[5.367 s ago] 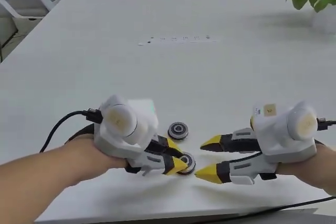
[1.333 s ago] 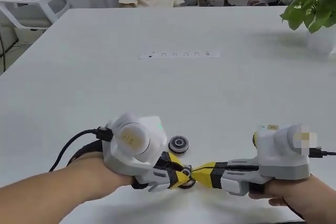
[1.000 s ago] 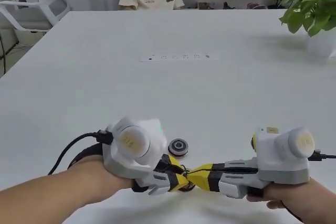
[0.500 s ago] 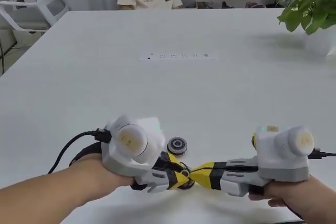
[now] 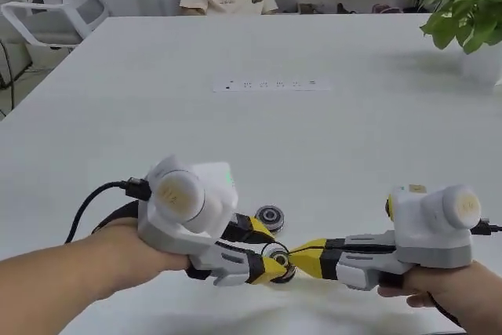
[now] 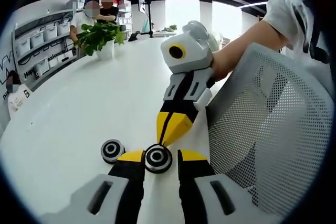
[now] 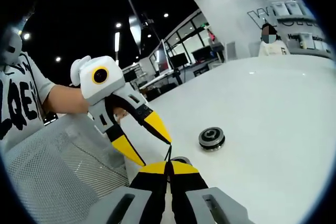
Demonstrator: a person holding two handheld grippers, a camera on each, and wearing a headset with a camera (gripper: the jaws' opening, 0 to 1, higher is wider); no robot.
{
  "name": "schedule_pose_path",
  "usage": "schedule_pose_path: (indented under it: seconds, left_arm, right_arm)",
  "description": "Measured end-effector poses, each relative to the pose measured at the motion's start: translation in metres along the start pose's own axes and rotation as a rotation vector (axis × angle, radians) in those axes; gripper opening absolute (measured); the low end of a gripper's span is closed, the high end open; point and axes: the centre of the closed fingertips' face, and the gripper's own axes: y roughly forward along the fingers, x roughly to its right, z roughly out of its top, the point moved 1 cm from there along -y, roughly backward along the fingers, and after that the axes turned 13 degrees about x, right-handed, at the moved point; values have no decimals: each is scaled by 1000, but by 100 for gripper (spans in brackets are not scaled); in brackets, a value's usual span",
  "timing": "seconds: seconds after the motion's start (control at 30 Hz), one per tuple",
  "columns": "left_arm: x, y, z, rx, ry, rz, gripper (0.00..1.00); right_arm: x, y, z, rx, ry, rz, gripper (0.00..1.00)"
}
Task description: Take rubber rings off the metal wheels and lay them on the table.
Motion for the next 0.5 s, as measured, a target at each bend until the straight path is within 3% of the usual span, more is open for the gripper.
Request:
schedule_pose_path:
  seconds: [0.5]
  left_arm:
    - [-5,-39,10,38,-9,44,34]
  right_arm:
    - [-5,8,15,-12,-26,44,0]
